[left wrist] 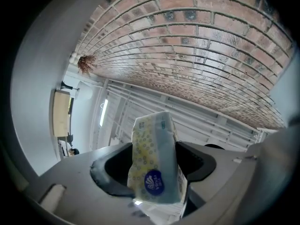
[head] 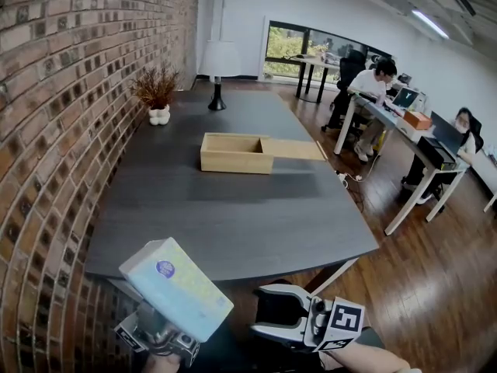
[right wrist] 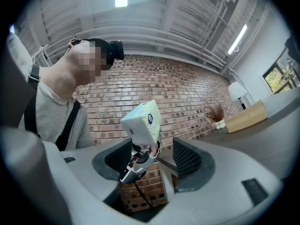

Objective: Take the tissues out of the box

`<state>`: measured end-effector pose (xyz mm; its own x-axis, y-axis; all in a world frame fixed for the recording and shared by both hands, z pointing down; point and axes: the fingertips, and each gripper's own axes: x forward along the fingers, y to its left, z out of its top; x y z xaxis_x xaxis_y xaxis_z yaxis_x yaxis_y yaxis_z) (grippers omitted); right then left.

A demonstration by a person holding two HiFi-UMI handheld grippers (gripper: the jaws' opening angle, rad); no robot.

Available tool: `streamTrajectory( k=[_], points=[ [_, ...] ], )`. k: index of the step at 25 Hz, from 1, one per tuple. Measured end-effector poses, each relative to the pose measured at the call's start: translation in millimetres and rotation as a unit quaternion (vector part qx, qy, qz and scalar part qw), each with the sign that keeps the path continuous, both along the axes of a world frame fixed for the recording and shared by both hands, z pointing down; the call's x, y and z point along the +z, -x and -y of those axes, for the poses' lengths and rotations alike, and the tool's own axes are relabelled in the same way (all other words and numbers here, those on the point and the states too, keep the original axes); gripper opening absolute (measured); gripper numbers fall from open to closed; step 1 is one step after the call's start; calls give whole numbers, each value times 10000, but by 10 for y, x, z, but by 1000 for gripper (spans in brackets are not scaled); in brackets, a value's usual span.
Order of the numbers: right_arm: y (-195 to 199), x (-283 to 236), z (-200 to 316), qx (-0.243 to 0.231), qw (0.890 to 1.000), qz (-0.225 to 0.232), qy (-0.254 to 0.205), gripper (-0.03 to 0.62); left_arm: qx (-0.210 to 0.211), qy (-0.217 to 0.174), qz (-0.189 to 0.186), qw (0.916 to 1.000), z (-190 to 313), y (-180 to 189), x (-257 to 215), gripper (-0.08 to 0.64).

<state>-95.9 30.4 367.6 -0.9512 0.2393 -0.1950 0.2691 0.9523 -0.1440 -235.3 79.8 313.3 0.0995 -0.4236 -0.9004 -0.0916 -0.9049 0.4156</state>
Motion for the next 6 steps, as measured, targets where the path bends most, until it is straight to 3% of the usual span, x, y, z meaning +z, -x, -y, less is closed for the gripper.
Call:
streamTrajectory(
  k=[6],
  points=[
    [13,12,6,-5,10000,-30,-43,273,57,24,24,10000,22,-49,36,302]
  ],
)
